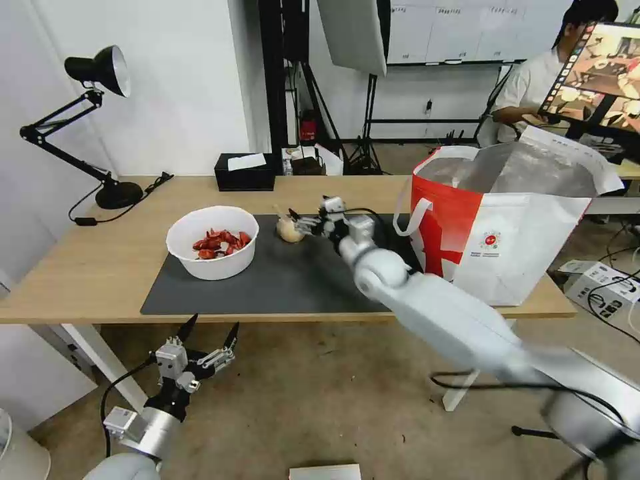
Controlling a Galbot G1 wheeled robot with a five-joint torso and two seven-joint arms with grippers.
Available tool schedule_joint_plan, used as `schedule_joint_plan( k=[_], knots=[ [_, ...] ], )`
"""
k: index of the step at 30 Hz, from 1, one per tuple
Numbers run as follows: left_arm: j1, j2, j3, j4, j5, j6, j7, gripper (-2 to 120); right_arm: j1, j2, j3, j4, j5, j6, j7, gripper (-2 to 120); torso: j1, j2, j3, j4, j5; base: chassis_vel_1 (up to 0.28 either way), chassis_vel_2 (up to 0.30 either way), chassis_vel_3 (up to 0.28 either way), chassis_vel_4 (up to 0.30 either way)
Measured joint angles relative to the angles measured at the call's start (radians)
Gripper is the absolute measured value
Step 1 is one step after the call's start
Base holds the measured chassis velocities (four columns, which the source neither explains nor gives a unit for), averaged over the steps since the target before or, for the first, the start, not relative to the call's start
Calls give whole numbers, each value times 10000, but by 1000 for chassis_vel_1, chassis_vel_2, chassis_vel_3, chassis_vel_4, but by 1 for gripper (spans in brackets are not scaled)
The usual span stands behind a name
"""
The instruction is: Pick up the trash from the table and place it into the takeout bag.
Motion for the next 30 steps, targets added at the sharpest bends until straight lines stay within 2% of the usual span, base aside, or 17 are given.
schedule_joint_plan(
  k=[2,6,9,17,30],
  knots=[
    [20,32,-57,47,-18,-37,27,100,444,851,129,-1143,-7,-444,-246,100,0,0,0,2,-1,0,0,0,0],
    [21,65,-88,110,-50,-81,50,100,727,1446,273,-1980,11,-866,-482,100,-1,1,-2,5,-2,0,0,0,0],
    [-25,93,-89,138,-96,-105,64,100,868,1897,360,-2544,-38,-1646,-628,100,-1,1,-2,3,-1,0,0,0,0],
    [-91,122,-38,169,-157,-108,73,100,731,1898,238,-2600,-419,-2527,-755,100,-2,2,-1,0,2,0,0,0,0],
    [16,7,-35,142,-84,-146,84,100,607,2029,207,-2894,-705,-2940,-895,100,-3,2,-2,2,2,0,0,0,0]
  ],
)
